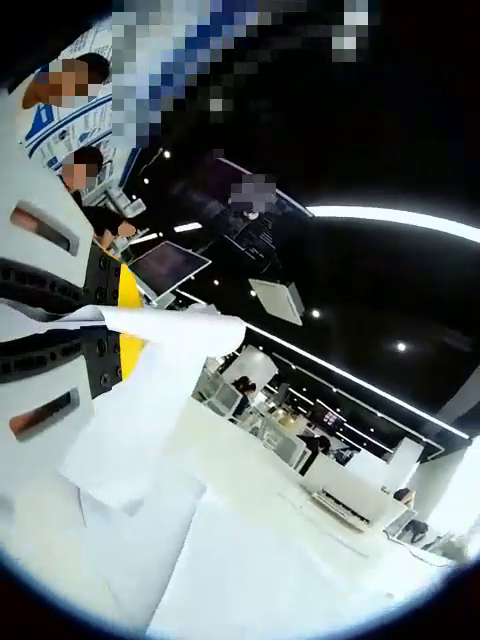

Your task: Organize the stack of printing papers by aligning and flattening the scattered papers on the table

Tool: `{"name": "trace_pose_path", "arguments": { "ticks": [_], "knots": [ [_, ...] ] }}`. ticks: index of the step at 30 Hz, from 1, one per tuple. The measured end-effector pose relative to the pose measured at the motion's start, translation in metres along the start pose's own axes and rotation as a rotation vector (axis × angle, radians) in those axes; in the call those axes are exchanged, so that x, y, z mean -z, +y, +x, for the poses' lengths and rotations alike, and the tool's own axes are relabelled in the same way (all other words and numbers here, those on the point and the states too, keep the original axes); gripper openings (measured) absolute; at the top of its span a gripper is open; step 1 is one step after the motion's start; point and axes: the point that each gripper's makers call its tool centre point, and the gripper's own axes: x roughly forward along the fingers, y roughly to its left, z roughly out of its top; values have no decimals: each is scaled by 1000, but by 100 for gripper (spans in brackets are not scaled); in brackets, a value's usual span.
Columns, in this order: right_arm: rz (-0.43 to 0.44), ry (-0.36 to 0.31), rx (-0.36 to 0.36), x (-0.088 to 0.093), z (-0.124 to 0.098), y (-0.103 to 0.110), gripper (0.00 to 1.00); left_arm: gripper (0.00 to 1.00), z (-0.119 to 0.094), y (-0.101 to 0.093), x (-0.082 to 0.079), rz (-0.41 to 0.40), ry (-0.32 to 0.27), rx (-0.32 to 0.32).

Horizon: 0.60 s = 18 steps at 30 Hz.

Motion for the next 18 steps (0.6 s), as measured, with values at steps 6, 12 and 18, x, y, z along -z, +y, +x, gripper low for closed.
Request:
{"name": "trace_pose_path", "arguments": {
  "ticks": [6, 12, 18],
  "knots": [
    [-6, 13, 18, 7, -2, 3, 0, 18, 0, 1, 1, 6, 4, -3],
    [1, 3, 24, 6, -3, 2, 0, 15, -1, 0, 2, 18, 5, -4],
    [-1, -2, 21, 6, -5, 2, 0, 8, -1, 2, 2, 31, 5, -18]
  ]
}}
